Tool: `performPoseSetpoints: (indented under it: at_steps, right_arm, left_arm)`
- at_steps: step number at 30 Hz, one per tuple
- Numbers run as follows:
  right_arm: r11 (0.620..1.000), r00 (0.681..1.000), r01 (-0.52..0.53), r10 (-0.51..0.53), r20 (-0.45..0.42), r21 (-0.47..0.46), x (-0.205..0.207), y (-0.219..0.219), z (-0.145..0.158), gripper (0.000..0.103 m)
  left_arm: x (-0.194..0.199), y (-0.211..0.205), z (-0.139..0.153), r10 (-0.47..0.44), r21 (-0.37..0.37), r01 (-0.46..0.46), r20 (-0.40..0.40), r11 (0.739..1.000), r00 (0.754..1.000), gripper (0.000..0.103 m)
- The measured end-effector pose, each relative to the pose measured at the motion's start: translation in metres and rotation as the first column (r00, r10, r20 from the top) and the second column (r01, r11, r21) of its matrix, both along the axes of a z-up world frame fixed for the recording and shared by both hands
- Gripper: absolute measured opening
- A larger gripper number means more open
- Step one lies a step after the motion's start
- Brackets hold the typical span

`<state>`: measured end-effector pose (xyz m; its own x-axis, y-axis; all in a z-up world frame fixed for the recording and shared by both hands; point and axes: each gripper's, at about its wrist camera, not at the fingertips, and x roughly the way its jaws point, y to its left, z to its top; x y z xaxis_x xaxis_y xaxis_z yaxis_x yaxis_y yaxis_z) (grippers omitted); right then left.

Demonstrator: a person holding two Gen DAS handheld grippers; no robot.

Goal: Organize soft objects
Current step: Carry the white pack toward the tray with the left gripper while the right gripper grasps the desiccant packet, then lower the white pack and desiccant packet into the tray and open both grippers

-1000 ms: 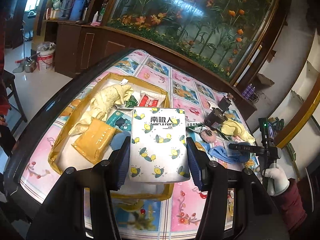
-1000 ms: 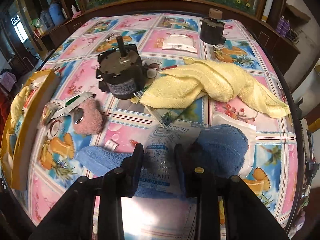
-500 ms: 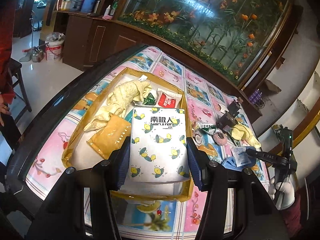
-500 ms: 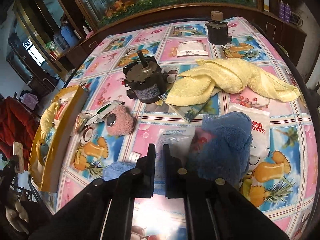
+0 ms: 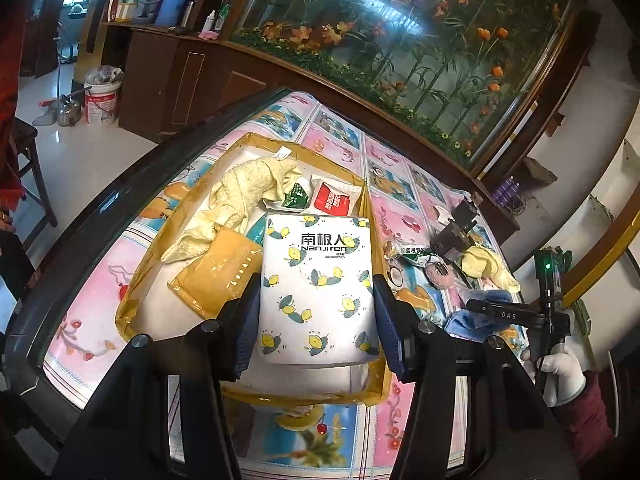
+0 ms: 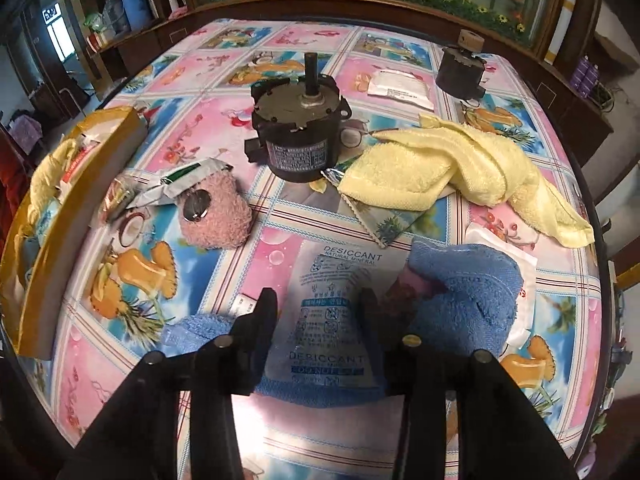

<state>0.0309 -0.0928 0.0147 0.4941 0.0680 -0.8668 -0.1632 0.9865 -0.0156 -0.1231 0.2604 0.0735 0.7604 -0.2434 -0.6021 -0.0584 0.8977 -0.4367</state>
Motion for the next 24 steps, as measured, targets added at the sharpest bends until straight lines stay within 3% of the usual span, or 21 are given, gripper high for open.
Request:
performPoseSetpoints:
  at_steps: [2,4,9,13,21,24]
  right_arm:
    - [1.0,1.0,0.013,-0.013,-0.012,-0.024,0.005,0.001,-0.008,0.058]
    - [1.0,1.0,0.02,-0.02,-0.015,-0.008,0.006,-0.001,-0.015,0.057]
    - [0.992,0.998,0.056,-0.058,0.012,0.116,0.001,-0.016,-0.01,0.038]
    - [0.978,0.996,0.053,-0.068,0.065,0.2,-0.014,-0.022,0.007,0.037]
    - [0.946,0.983,-0.134,0.089,0.163,0.294,-0.042,0.044,0.051,0.037]
    - [0.912,0.974,-0.21,0.164,0.157,0.352,-0.04,0.077,0.055,0.037]
  left_arm:
    - [-0.001,0.001,0.0,0.005,0.001,-0.005,0.003,1.0,1.0,0.052]
    - [-0.002,0.002,-0.001,0.009,0.001,-0.009,0.006,1.0,1.0,0.052]
    - [-0.002,0.002,-0.002,0.012,0.006,-0.012,0.006,1.0,1.0,0.052]
    - [-0.004,0.004,0.002,0.023,0.029,-0.023,0.014,0.999,1.0,0.052]
    - [-0.006,0.017,-0.007,0.077,0.072,-0.075,-0.029,0.995,0.997,0.052]
    - [0.0,0.023,-0.014,0.103,0.092,-0.097,-0.065,0.991,0.993,0.052]
